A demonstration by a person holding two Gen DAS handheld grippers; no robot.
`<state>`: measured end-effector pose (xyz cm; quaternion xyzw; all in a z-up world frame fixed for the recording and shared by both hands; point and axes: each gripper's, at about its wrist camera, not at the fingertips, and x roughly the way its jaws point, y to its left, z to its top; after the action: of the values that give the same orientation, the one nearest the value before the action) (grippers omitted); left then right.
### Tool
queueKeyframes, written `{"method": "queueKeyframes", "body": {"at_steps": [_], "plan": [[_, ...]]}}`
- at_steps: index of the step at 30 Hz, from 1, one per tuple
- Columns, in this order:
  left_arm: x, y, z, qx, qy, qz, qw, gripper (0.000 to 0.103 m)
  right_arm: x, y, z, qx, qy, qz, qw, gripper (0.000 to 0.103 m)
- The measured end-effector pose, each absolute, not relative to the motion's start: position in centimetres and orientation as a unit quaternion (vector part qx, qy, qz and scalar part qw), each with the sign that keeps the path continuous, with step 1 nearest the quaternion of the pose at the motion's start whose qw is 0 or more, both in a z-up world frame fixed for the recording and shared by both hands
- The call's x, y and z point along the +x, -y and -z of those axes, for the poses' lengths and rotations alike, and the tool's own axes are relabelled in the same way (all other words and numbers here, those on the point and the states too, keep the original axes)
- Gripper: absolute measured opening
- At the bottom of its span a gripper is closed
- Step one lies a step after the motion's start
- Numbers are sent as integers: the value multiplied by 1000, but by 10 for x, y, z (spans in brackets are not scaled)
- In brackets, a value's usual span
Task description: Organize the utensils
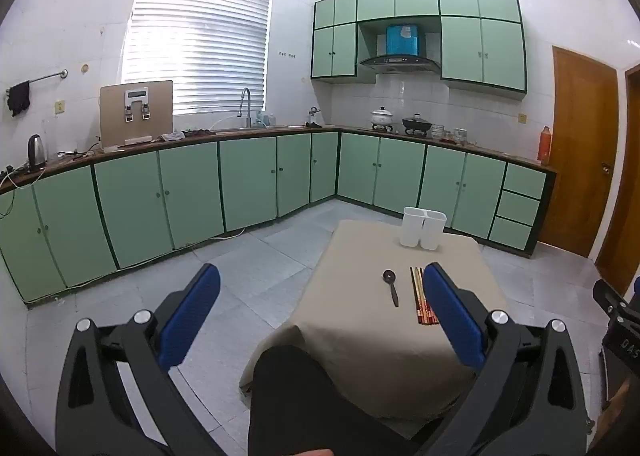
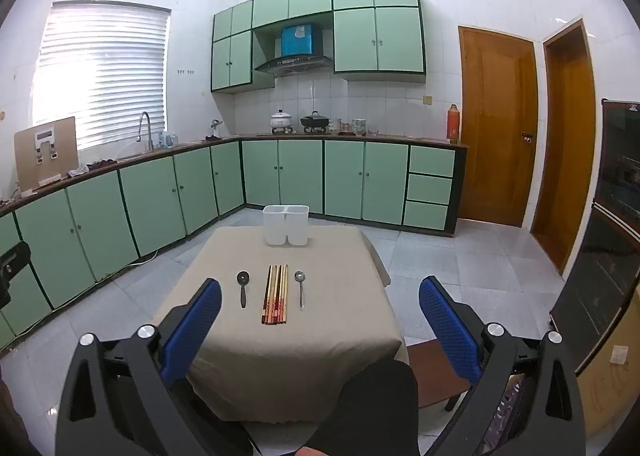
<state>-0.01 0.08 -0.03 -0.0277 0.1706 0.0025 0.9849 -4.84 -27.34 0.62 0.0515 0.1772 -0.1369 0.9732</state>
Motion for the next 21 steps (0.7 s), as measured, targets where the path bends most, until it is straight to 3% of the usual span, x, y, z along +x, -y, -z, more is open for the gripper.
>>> {"method": "queueKeyframes", "body": {"at_steps": [21], "plan": [[-5, -5, -6, -15, -167, -18, 986, 98, -52, 274, -15, 46, -172, 136, 975, 97]]}}
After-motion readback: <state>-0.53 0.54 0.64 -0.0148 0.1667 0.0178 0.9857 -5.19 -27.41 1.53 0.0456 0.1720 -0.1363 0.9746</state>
